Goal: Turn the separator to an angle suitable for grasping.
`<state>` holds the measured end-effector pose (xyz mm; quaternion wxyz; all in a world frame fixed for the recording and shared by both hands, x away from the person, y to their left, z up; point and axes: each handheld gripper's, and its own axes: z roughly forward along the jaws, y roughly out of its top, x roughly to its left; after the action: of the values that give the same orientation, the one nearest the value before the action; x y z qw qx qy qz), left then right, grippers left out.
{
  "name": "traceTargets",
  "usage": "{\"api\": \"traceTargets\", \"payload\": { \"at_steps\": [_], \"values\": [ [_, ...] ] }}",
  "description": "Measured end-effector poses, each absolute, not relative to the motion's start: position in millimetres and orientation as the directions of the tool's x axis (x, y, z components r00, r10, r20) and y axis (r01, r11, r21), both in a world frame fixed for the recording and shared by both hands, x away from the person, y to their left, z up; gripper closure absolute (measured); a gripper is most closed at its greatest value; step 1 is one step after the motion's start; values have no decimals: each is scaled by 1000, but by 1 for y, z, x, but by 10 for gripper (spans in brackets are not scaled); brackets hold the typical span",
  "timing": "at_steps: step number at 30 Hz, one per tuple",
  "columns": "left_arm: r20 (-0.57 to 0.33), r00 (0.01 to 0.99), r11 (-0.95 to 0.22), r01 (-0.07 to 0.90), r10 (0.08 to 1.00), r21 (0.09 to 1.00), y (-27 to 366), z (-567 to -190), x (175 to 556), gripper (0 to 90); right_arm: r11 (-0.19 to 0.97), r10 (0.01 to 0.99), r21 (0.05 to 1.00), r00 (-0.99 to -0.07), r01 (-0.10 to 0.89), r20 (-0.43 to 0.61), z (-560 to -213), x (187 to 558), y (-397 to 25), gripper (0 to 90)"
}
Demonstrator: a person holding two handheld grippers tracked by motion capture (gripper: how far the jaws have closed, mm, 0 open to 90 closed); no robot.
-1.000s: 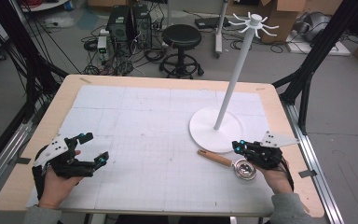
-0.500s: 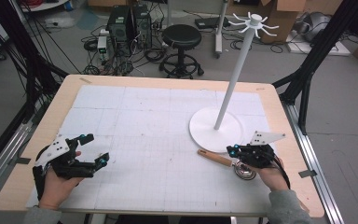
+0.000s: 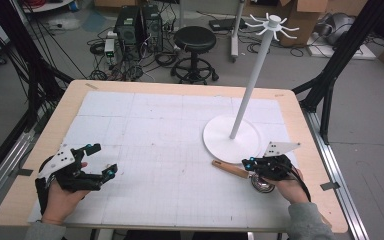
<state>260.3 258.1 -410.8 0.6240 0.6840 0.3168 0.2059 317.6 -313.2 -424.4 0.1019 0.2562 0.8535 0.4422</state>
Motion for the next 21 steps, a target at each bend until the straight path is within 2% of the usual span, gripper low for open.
{"api": "traceTargets", "payload": {
  "at_steps": [21],
  "values": [
    [-111, 716, -34, 185, 689, 982, 258, -412, 261, 29, 539, 506, 768, -862, 346, 33, -431, 322, -308, 900]
  ]
}}
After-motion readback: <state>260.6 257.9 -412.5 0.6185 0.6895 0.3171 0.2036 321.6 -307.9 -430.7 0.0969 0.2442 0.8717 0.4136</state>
